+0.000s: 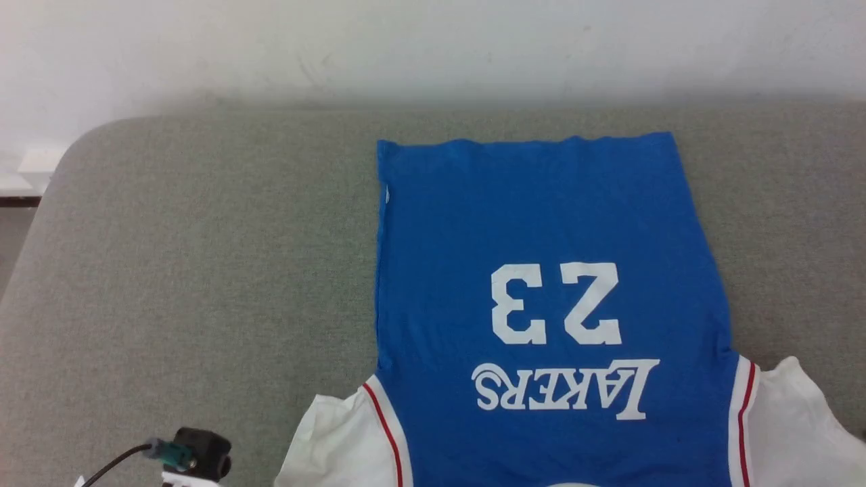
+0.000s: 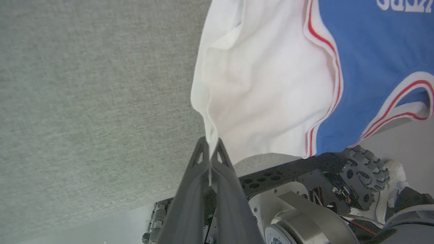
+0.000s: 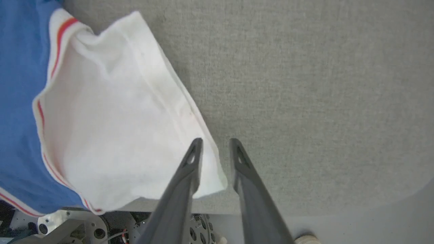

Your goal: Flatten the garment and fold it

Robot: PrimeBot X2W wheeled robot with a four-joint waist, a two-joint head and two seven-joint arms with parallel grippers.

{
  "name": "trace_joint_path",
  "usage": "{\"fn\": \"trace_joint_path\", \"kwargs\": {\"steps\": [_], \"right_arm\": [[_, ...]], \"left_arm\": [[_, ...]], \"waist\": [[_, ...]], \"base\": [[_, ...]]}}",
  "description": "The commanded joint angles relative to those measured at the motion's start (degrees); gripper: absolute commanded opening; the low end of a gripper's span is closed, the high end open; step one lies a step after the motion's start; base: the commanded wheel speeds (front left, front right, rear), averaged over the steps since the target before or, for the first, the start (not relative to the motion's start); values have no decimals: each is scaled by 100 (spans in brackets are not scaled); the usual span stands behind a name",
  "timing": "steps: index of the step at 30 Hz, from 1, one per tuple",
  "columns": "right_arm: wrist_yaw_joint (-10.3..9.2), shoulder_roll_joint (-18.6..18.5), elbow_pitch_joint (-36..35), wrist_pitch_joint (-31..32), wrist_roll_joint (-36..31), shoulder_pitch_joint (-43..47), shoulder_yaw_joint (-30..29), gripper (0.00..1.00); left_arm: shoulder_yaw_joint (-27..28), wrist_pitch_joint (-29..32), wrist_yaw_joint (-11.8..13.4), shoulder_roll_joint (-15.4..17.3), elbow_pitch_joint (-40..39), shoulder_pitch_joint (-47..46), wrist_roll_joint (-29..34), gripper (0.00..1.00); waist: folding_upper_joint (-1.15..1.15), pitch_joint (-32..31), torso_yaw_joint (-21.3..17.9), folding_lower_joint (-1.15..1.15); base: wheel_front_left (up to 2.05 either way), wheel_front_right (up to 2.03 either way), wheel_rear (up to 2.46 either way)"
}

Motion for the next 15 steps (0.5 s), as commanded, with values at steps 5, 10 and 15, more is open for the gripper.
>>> {"fn": "trace_joint_path", "kwargs": {"steps": [5, 10, 15], "right_arm": [[-12, 310, -638, -18, -184, -648, -325, 100], [-12, 416, -963, 41, -232, -1540, -357, 100], [-12, 378, -837, 322, -294, -2582, -187, 100]], "left_arm": [[-185, 15, -10, -177, -382, -303, 53, 0], [-346, 119, 55, -240, -882, -481, 204, 0], [-556, 163, 110, -356, -1357, -672, 414, 0]], "waist": [[0, 492, 293, 0], [0, 1031, 599, 0], [0, 1639, 967, 0]], "base": [[0, 0, 0], [0, 0, 0], [0, 0, 0]]}}
